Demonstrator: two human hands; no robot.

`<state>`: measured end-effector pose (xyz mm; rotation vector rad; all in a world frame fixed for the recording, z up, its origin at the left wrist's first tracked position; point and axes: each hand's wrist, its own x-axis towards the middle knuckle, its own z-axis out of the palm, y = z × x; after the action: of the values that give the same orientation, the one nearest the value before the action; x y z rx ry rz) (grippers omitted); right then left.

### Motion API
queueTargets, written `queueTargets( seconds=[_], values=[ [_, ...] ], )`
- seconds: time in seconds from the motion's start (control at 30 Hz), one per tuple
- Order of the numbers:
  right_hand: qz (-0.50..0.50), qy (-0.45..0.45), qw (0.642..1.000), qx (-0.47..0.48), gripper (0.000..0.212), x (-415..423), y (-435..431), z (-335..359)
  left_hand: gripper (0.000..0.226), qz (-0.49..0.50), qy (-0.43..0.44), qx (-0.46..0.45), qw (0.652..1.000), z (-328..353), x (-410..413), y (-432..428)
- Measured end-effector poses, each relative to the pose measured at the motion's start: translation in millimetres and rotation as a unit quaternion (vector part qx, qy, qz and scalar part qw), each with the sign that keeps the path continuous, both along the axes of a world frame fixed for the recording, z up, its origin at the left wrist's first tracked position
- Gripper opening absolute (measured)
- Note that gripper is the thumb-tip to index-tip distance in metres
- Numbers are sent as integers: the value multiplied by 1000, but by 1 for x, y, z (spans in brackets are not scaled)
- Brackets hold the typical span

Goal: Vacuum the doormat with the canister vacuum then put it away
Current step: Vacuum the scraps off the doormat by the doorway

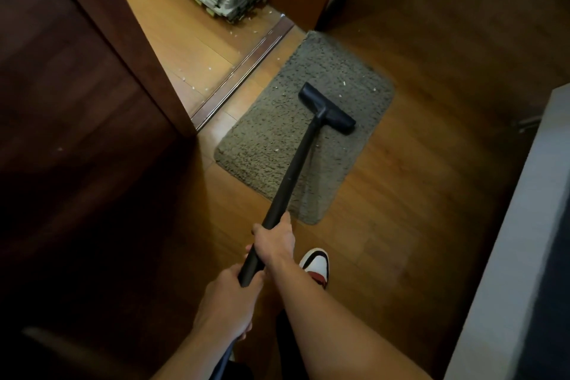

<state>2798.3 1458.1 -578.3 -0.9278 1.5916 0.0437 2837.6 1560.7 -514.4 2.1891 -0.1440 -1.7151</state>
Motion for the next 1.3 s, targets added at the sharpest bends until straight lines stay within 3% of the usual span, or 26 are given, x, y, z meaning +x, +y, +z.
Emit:
queueTargets(
  seconds=[0.27,0.87,1.3],
  values=[
    [7,11,1000,-10,63,-12,-43,-13,21,-11,-14,-12,1000,-9,-16,-44],
    [57,30,997,-48,32,-46,-215,-37,22,-3,-12,-64,998,-40,-52,-204],
    [60,44,996,-51,32,-37,-175,-32,25,-3,4,-52,999,-40,-40,-165]
  ],
)
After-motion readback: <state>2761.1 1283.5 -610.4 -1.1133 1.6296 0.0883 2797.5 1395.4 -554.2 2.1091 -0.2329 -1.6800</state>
